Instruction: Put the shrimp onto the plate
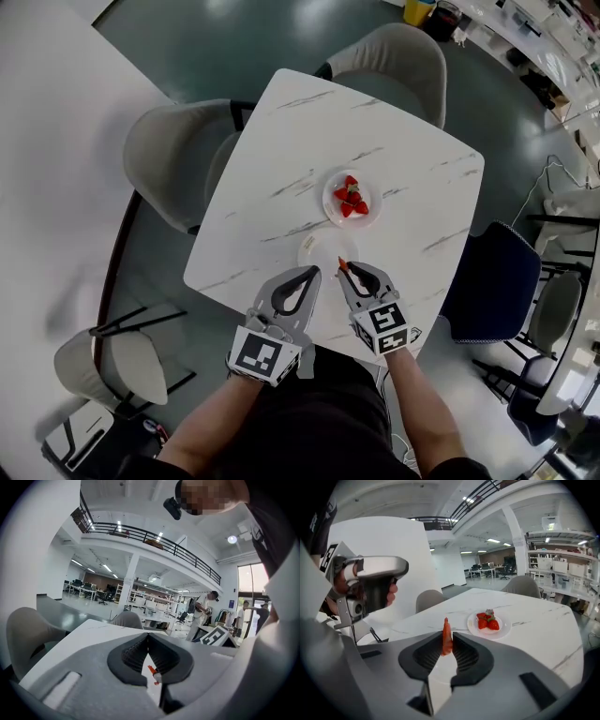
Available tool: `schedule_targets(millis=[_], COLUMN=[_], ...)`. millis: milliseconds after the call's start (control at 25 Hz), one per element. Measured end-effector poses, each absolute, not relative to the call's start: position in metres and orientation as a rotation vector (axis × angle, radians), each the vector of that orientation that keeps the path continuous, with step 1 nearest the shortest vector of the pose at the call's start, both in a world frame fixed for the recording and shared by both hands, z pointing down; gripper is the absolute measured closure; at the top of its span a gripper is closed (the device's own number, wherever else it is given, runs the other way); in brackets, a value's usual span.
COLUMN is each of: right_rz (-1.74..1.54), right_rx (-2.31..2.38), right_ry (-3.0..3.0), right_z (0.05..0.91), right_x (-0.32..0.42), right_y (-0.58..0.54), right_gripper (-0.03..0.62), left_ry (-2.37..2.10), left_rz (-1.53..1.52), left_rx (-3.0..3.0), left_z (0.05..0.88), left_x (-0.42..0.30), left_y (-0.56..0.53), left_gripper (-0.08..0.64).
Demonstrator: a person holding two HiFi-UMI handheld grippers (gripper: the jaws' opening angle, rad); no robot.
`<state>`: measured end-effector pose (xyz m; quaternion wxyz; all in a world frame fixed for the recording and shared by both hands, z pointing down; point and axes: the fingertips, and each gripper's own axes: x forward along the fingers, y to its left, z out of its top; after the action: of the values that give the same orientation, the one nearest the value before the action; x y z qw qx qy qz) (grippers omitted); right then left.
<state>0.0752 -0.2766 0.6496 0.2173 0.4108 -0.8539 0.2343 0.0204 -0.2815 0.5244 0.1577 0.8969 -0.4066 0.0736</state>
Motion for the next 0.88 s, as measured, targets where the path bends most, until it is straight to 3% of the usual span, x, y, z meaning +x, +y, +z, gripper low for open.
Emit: schedule_targets(millis=[880], right_rz=[0.629], right_rx=[0.967], right_ry=[-2.017], right_z=[0.740], right_x=[0.071], right_y=[-0.282], right_gripper=[0.523], left_ry=[-1.206], left_rz=[0.272], left_rx=[2.482], left_z=[0.550], left_x=[0.014], left_y=[-0.290], left_gripper=[0.552])
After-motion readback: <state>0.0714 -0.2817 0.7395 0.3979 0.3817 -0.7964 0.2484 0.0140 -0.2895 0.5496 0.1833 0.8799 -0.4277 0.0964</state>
